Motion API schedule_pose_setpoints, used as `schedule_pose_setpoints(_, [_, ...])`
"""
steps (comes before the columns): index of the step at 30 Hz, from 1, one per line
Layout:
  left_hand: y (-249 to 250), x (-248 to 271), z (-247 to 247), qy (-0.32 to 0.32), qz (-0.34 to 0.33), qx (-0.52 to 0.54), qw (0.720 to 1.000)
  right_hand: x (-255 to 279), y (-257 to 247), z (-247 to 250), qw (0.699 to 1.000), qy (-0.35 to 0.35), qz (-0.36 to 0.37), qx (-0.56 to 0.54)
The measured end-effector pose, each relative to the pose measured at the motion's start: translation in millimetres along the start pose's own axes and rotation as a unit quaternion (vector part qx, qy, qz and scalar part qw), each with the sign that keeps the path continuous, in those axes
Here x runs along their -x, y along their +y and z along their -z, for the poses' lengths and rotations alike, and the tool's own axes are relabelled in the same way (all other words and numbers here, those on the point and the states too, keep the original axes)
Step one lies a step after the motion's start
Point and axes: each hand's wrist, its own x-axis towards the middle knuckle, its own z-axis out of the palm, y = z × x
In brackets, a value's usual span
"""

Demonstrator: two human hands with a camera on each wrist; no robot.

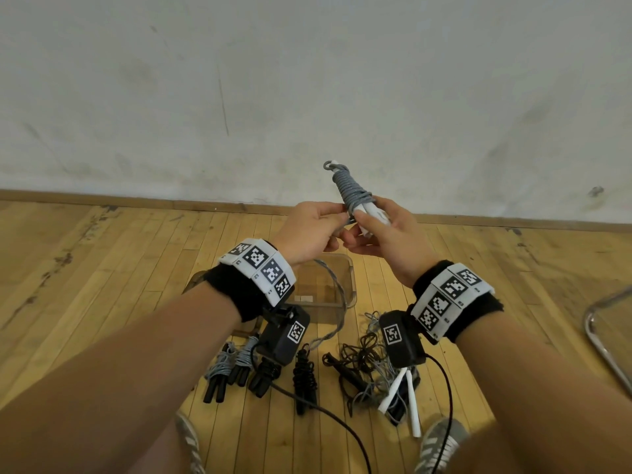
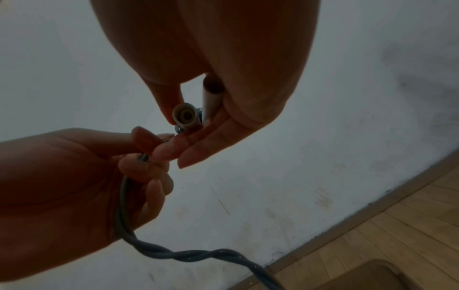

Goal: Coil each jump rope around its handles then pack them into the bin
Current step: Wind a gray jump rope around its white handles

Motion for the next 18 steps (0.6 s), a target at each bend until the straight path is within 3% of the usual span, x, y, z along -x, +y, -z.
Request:
schedule_pose_setpoints(6, [-3, -3, 0, 0.019, 0.015, 0.011, 1.0, -1, 0, -2, 0.999, 0.021, 0.013, 0.029])
schedule_pose_setpoints(18, [1, 0, -4, 0.035, 0.025, 0.036, 0.998, -4, 11, -4, 0.967, 0.067, 0.1, 0.224])
